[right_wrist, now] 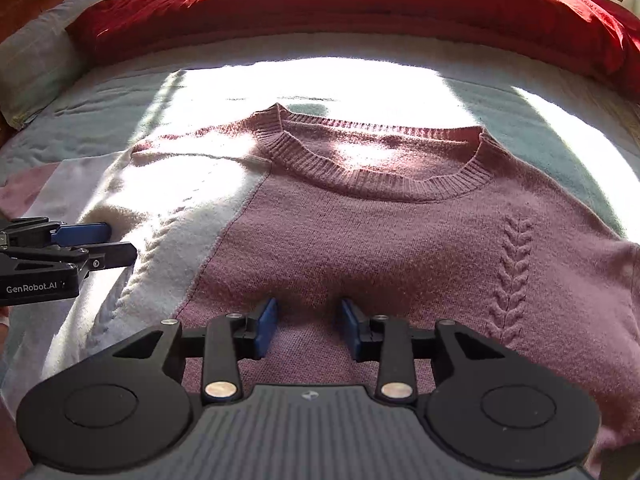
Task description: Fold clothes
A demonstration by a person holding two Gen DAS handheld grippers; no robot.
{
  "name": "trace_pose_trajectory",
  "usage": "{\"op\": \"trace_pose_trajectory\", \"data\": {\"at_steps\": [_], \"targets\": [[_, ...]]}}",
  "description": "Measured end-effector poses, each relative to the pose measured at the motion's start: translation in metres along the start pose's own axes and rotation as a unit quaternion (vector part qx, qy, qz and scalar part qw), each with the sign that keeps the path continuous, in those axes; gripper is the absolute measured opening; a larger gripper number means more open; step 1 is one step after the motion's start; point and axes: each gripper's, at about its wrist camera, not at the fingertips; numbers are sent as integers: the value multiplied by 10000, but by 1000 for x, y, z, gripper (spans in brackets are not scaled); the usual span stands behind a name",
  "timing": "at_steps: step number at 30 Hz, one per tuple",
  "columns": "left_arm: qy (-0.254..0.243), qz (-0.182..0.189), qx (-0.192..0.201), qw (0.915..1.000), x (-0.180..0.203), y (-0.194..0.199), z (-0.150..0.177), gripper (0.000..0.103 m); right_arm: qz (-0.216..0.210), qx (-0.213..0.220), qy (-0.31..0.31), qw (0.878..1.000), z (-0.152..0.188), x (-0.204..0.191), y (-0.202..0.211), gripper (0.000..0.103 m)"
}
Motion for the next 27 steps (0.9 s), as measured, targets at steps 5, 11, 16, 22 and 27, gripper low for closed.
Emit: {"op": "trace_pose_trajectory", "data": {"at_steps": [5,11,16,22,27], "targets": [[60,375,102,9992,-7,22,-8,53,118,344,-170,9992,7,21,34,52],[55,118,-167,9998,-9,-13,-30,59,312,154,-758,9965,-2,68,11,53],[-88,-267,-194,9994,-7,-28,-46,64,312,64,-803,9963,-19,75,-3,59],[-291,-153,-176,9993,8,18,-35,58,319,-106,-500,9982,-10,64,31,59],[-971,-59,-174,9951,36,76,7,58,-144,-219,-56,9996,42,50,84,60]]}}
Point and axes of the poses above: each gripper's, at about its wrist camera, not at the fingertips, and y roughly against the way its jaws point, x to its right, z to its underside, and after that the axes turned 15 degrees about -x, right-handed
